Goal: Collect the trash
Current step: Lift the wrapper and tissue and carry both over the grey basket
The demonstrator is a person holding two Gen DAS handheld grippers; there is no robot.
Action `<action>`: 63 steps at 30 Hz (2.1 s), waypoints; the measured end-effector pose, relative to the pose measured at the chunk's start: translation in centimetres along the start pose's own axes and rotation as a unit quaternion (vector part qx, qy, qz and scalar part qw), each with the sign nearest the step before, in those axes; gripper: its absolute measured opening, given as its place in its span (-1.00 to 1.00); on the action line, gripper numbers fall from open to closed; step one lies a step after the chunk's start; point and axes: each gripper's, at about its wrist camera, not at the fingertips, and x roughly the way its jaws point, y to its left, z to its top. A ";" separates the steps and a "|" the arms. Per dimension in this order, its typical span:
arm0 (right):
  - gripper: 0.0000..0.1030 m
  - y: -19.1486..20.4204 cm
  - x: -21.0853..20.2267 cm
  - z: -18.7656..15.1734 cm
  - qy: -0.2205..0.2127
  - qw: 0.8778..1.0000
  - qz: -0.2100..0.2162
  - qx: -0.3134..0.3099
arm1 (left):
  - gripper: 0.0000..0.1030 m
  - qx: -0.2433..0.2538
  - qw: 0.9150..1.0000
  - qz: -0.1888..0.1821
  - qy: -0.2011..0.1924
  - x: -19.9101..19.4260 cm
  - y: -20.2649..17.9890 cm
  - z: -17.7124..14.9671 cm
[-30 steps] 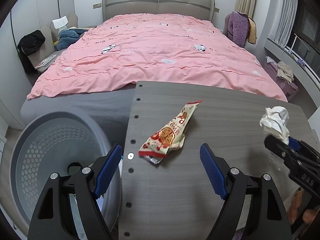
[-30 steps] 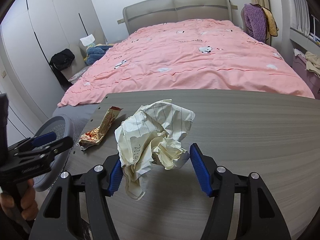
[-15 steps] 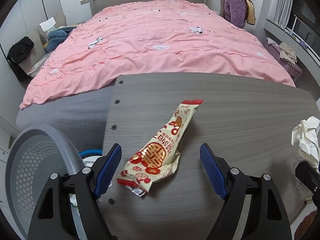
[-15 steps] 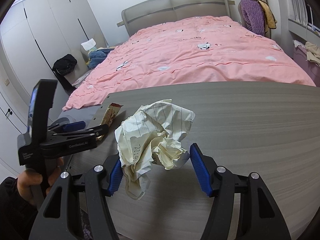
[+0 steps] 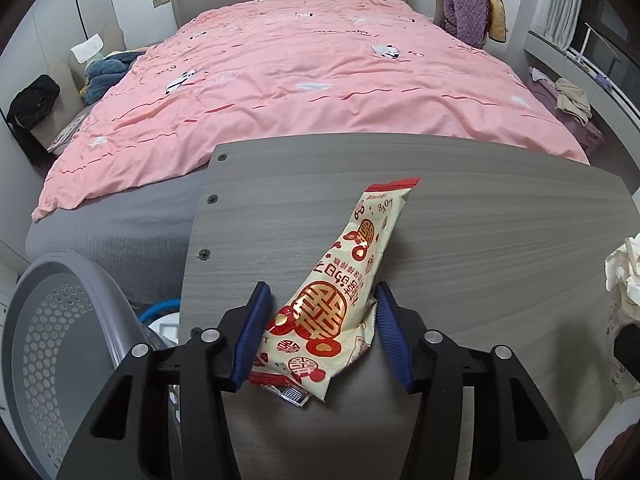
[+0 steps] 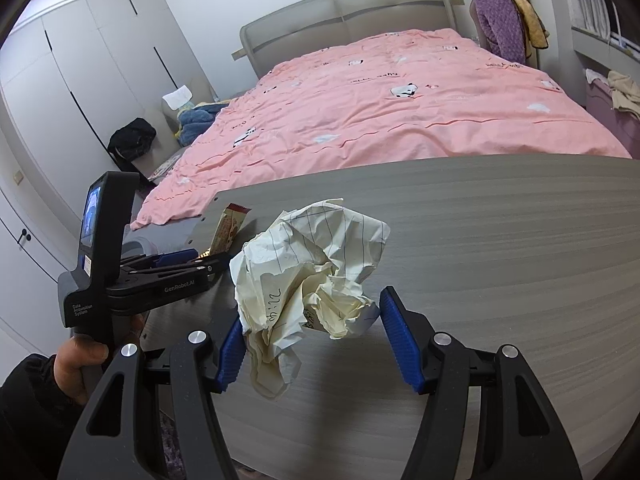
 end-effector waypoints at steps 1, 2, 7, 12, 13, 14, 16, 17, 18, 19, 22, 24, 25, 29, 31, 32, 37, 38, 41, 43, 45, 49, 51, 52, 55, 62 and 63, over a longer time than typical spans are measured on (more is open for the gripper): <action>0.17 -0.1 -0.1 0.0 -0.001 1.000 0.000 0.001 | -0.05 0.001 1.000 -0.001 -0.001 0.0 -0.1 -0.1; 0.17 -0.2 -0.1 0.0 -0.001 1.000 -0.001 0.002 | -0.06 0.003 1.000 -0.002 -0.002 -0.2 -0.3 -0.3; 0.17 -0.4 -0.3 -0.2 -0.002 1.000 -0.005 0.006 | -0.11 0.006 1.000 -0.022 -0.003 -1.3 -1.1 -1.6; 0.17 -0.4 -0.5 -0.4 0.001 1.000 -0.009 0.008 | -0.14 0.008 0.999 -0.041 -0.006 -2.7 -2.0 -3.1; 0.17 -0.4 -0.5 -0.4 0.001 1.000 -0.010 0.007 | -0.14 0.009 0.999 -0.044 -0.009 -3.0 -2.2 -3.3; 0.17 -0.4 -0.6 -0.5 0.001 1.000 -0.010 0.007 | -0.14 0.010 0.999 -0.047 -0.012 -3.3 -2.4 -3.4; 0.17 -0.3 -0.7 -0.5 0.000 1.000 -0.011 0.007 | -0.14 0.012 0.998 -0.055 -0.019 -4.2 -2.7 -3.6; 0.17 -0.2 -0.7 -0.5 0.000 1.000 -0.011 0.006 | -0.14 0.012 0.998 -0.059 -0.022 -4.5 -2.8 -3.6; 0.17 -0.2 -0.8 -0.5 -0.001 1.000 -0.011 0.005 | -0.14 0.013 0.998 -0.063 -0.026 -4.8 -2.9 -3.7; 0.17 -0.1 -0.9 -0.5 -0.001 1.000 -0.011 0.005 | -0.14 0.014 0.997 -0.066 -0.030 -5.2 -3.0 -3.7; 0.17 0.0 -1.0 -0.6 -0.002 1.000 -0.013 0.002 | -0.14 0.012 0.996 -0.074 -0.040 -6.2 -3.0 -4.0; 0.17 0.2 -1.1 -0.6 -0.003 1.000 -0.014 -0.001 | -0.14 0.009 0.996 -0.076 -0.044 -6.7 -2.9 -4.1; 0.17 0.3 -1.2 -0.6 -0.003 1.000 -0.014 -0.002 | -0.14 0.008 0.996 -0.076 -0.047 -7.0 -2.7 -4.1; 0.17 0.9 -1.3 -0.6 -0.004 1.000 -0.014 -0.009 | -0.14 0.001 0.995 -0.076 -0.062 -8.0 -2.1 -4.4; 0.17 1.2 -1.3 -0.7 -0.003 1.000 -0.013 -0.012 | -0.14 -0.004 0.995 -0.075 -0.069 -8.6 -1.6 -4.7; 0.17 1.4 -1.2 -0.7 -0.002 1.000 -0.012 -0.014 | -0.14 -0.007 0.995 -0.075 -0.071 -8.9 -1.4 -4.8; 0.17 3.1 -0.7 -0.9 0.006 0.999 -0.005 -0.031 | -0.14 -0.025 0.994 -0.071 -0.084 -10.0 0.6 -5.7; 0.17 3.6 -0.6 -1.0 0.008 0.999 -0.003 -0.035 | -0.14 -0.029 0.993 -0.069 -0.086 -10.2 1.1 -5.8; 0.17 5.1 -0.1 -1.1 0.013 0.999 0.004 -0.048 | -0.14 -0.040 0.993 -0.059 -0.094 -10.8 2.6 -6.2; 0.17 6.3 0.2 -1.1 0.015 0.998 0.008 -0.057 | -0.14 -0.049 0.992 -0.051 -0.100 -11.3 3.8 -6.5; 0.17 7.4 0.5 -1.0 0.017 0.998 0.012 -0.065 | -0.14 -0.058 0.991 -0.049 -0.106 -11.9 4.9 -6.7; 0.17 9.6 1.2 -0.9 0.021 0.997 0.024 -0.077 | -0.14 -0.068 0.990 -0.036 -0.120 -12.9 7.0 -7.2; 0.17 11.1 1.6 -0.8 0.022 0.995 0.028 -0.088 | -0.14 -0.076 0.989 -0.024 -0.127 -13.4 8.5 -7.5; 0.17 11.9 1.8 -0.8 0.023 0.995 0.030 -0.094 | -0.14 -0.082 0.988 -0.019 -0.129 -13.5 9.2 -7.7; 0.17 14.0 2.4 -0.9 0.029 0.993 0.039 -0.108 | -0.14 -0.098 0.986 -0.005 -0.136 -14.0 11.6 -8.3; 0.17 19.3 4.5 -1.1 0.045 0.986 0.067 -0.144 | -0.14 -0.135 0.981 0.030 -0.135 -14.2 17.0 -10.0; 0.17 20.0 4.8 -1.1 0.047 0.985 0.071 -0.149 | -0.14 -0.140 0.981 0.034 -0.132 -14.2 17.7 -10.2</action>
